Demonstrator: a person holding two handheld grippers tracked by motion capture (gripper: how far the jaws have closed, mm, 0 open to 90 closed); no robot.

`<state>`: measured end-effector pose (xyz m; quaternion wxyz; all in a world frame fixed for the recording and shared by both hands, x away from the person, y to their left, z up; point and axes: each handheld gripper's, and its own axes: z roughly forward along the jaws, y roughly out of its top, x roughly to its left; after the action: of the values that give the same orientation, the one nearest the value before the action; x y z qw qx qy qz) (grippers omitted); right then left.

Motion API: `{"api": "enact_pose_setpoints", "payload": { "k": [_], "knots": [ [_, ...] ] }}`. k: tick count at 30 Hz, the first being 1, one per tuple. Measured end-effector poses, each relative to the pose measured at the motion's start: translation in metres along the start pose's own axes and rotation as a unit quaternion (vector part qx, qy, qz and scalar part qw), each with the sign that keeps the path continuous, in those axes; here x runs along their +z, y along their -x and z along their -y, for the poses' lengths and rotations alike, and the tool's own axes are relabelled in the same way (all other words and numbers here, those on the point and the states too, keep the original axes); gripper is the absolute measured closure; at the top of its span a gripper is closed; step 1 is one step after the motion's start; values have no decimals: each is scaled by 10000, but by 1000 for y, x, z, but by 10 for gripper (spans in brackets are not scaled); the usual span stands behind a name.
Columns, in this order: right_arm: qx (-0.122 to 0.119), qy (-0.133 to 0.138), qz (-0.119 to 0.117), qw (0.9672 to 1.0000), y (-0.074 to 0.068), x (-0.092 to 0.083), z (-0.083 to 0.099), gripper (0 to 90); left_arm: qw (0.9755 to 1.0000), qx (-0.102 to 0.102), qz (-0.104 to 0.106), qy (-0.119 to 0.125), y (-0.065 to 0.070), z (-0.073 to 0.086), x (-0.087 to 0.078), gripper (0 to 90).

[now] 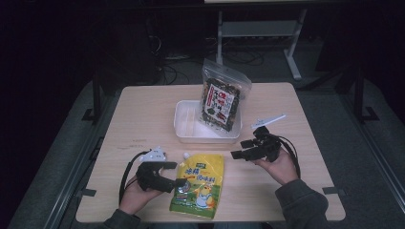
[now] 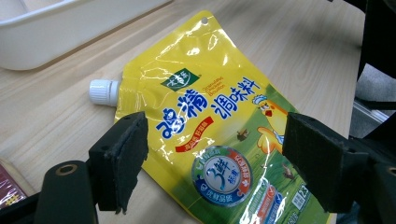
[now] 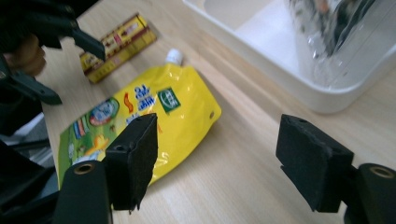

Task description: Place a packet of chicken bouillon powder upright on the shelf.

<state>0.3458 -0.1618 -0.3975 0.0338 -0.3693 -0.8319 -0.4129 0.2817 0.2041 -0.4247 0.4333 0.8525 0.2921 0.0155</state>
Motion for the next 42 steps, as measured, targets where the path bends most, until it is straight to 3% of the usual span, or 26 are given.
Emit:
{"api": "enact_pose_setpoints", "payload": {
  "k": [16,24,30,37,38,42],
  "knots": [
    [70,-486,-44,9988,-5,29,2,313,9999,38,-63,-87,1,0,1,218],
    [252,-833,-26,9962,0,46,2,358,9999,26,-99,-74,1,0,1,218],
    [383,-1051,-147,9936,4,64,0,424,9999,20,-89,-82,0,0,1,218],
    [417,-1229,-365,9909,1,82,-6,597,9999,-11,-75,-82,-1,1,1,218],
    [423,-1229,-376,9908,1,84,-7,666,10000,-18,-56,-78,-1,1,2,217],
    [437,-1220,-447,9906,3,89,-7,802,9999,-11,-42,-100,-1,1,2,215]
  ]
}}
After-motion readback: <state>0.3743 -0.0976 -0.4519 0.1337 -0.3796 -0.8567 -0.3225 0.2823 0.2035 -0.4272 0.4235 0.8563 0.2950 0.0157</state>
